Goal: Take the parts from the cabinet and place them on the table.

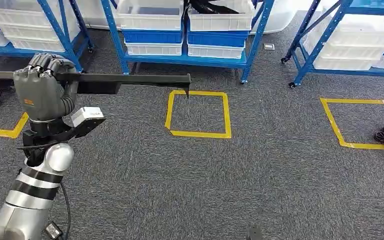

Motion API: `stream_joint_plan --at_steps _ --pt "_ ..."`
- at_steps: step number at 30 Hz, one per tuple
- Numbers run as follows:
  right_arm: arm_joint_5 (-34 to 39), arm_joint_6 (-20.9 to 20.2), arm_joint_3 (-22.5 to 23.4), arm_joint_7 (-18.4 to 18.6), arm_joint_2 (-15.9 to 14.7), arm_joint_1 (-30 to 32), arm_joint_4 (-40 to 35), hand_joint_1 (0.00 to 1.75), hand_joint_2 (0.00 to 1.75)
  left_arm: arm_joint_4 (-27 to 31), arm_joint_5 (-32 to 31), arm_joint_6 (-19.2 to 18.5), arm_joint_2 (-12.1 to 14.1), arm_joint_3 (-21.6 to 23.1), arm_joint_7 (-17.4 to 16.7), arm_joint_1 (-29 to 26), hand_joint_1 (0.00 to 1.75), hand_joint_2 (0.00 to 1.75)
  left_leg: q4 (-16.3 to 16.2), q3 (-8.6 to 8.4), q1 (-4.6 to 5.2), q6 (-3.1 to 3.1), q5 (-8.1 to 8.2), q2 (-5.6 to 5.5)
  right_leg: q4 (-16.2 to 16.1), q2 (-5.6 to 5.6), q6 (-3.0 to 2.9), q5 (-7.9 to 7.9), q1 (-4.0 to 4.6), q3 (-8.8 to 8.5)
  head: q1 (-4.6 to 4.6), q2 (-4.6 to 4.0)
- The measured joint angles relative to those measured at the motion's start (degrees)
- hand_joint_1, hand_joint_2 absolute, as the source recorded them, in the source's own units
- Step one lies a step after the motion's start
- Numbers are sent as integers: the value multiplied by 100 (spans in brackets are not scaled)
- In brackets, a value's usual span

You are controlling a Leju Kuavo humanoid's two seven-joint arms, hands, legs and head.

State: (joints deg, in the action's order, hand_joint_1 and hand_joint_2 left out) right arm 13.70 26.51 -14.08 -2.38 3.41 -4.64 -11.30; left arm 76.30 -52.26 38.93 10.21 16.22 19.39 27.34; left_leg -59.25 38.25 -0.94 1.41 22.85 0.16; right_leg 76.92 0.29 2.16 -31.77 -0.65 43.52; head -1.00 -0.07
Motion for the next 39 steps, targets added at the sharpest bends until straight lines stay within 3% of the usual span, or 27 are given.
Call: stream_joint_plan --at_steps 2,3,4,5,6,8,9,10,11,13,14,16,18,19,20,21,24,25,27,29,30,31,32,34,36,38,39 --pt "0 0 13 -4 -4 0 0 0 0 -2 0 -4 -13 13 0 0 175 175 -3 223 -8 -32 -181 2 -289 0 128 381 1 -418 0 0" --pt "-2 0 31 -11 -11 -5 0 0 0 -2 2 -9 -13 18 0 1 175 175 -3 317 -14 -54 -262 0 -684 -1 124 442 4 -777 0 0" --pt "-4 0 37 -18 -13 -22 -2 0 0 -2 7 -11 -13 24 0 3 175 175 -16 357 -10 -86 -342 -3 -1265 -2 53 274 8 -1258 2 0" --pt "-7 0 41 -26 -20 -36 -15 0 0 -2 9 -13 -11 24 0 5 175 175 -18 399 10 -126 -389 0 -1939 -6 -36 -13 48 -1740 9 0" --pt "-13 -7 44 -37 -22 -38 -17 0 0 -4 7 -17 -11 26 0 11 175 175 39 362 4 -159 -485 16 -1901 11 -54 10 59 -1654 -51 0" --pt "-13 -9 48 -46 -24 -27 -17 0 0 -4 9 -17 -17 35 4 36 175 175 144 341 -24 -241 -653 27 -1931 29 -112 110 85 -1568 -11 0" --pt "-11 -9 52 -46 -22 -17 -15 0 0 -7 9 -20 -20 46 4 31 175 175 200 367 -13 -284 -728 12 -1982 17 -165 218 38 -1517 -5 -2" --pt "-11 -9 61 -46 -15 -18 -15 0 0 -7 9 -20 -15 46 4 33 175 175 119 440 -39 -294 -486 -1 -1983 -2 -208 312 -20 -1498 -22 0" --pt "-11 -9 68 -46 -15 -14 -17 0 0 -7 9 -22 -4 44 4 39 175 175 -112 501 -39 -296 -89 -2 -1983 -1 -277 391 -16 -1406 -22 0" --pt "-9 -15 76 -48 -7 -5 -17 0 0 -9 35 -33 -6 48 4 38 175 175 -953 637 -41 -325 632 -14 -1983 -5 -313 539 3 -1226 -68 0" --pt "-9 -15 83 -52 -7 -3 -17 0 0 -15 57 -35 -6 48 4 40 175 175 -1367 664 -44 -345 764 -15 -1977 -6 -315 611 9 -1128 -73 0" --pt "-9 -15 94 -52 -7 -2 -17 0 0 -46 68 -39 -9 66 4 39 175 175 -1724 579 -61 -376 447 -14 -1965 -13 -295 742 8 -949 -72 0" --pt "-7 -17 103 -52 -4 2 -17 0 0 -52 72 -50 -9 83 4 41 175 175 -1273 96 -108 -408 163 -12 -1942 -14 -235 836 -8 -801 -74 0" --pt "-7 -17 109 -52 -7 1 -17 0 0 -50 77 -52 -9 90 4 51 175 175 -759 -348 -141 -427 271 -14 -1887 -11 -191 868 7 -757 -79 0" --pt "-7 -17 120 -52 -18 10 -17 0 0 -50 79 -55 -15 98 4 78 175 175 -302 -695 -124 -452 546 -29 -1842 -5 -167 878 31 -673 -101 0" --pt "-7 -17 125 -52 -15 6 -17 0 0 -46 81 -52 -20 105 4 85 175 175 -81 -755 -98 -368 678 -60 -1805 -6 -128 903 46 -655 -68 0" --pt "4 -20 131 -52 -17 32 -17 0 0 -50 87 -67 -20 118 4 81 175 175 -62 -646 -44 -181 591 -37 -1841 -11 10 1035 27 -575 -70 0" --pt "9 -20 133 -50 -17 47 -17 0 0 -50 87 -76 -24 122 4 95 175 175 -48 -605 -46 -98 532 -25 -1748 -8 16 961 -11 -465 -79 0" --pt "11 -61 133 -50 -2 62 -17 0 0 -50 87 -92 -22 122 4 101 175 175 -48 -499 -30 -9 447 -23 -1080 -11 -38 531 -12 -187 -37 0" --pt "22 -153 136 -50 2 63 -17 0 0 -52 83 -101 -24 127 15 87 175 175 -52 -382 -8 5 365 -22 -151 -11 -50 142 -14 172 -40 0" --pt "24 -179 136 -50 2 65 -17 0 0 -52 77 -103 -24 129 18 81 175 175 -54 -331 -2 0 329 -23 47 -11 -24 77 -12 215 -39 0" --pt "28 -207 138 -50 2 68 -17 0 0 -55 74 -103 -24 129 22 79 175 175 -55 -291 1 -3 296 -23 -80 -11 0 111 -10 96 -39 0" --pt "37 -214 140 -55 2 69 -17 0 0 -55 74 -103 -24 129 22 81 175 175 -55 -264 2 -14 268 -24 -472 -11 26 217 -8 -186 -39 0" --pt "55 -240 159 -125 -2 64 -17 0 0 -52 76 -98 -22 129 35 84 175 175 -55 -251 3 -48 233 -25 -1596 -15 28 484 11 -931 -35 0" --pt "53 -273 186 -166 -13 56 -22 0 0 -54 92 -94 -11 129 39 92 175 175 -53 -239 23 -107 199 -16 -1866 -16 -50 533 64 -1083 -57 0" --pt "31 -319 190 -173 -11 69 -20 0 0 -55 105 -90 0 129 39 83 175 175 -64 -213 31 -61 184 -20 -1870 -16 -24 571 58 -1069 -72 0" --pt "2 -332 192 -186 -13 76 -20 0 0 -55 105 -90 0 129 44 82 175 175 -46 -213 24 -95 162 -16 -1866 -15 -39 581 67 -1057 -66 0"
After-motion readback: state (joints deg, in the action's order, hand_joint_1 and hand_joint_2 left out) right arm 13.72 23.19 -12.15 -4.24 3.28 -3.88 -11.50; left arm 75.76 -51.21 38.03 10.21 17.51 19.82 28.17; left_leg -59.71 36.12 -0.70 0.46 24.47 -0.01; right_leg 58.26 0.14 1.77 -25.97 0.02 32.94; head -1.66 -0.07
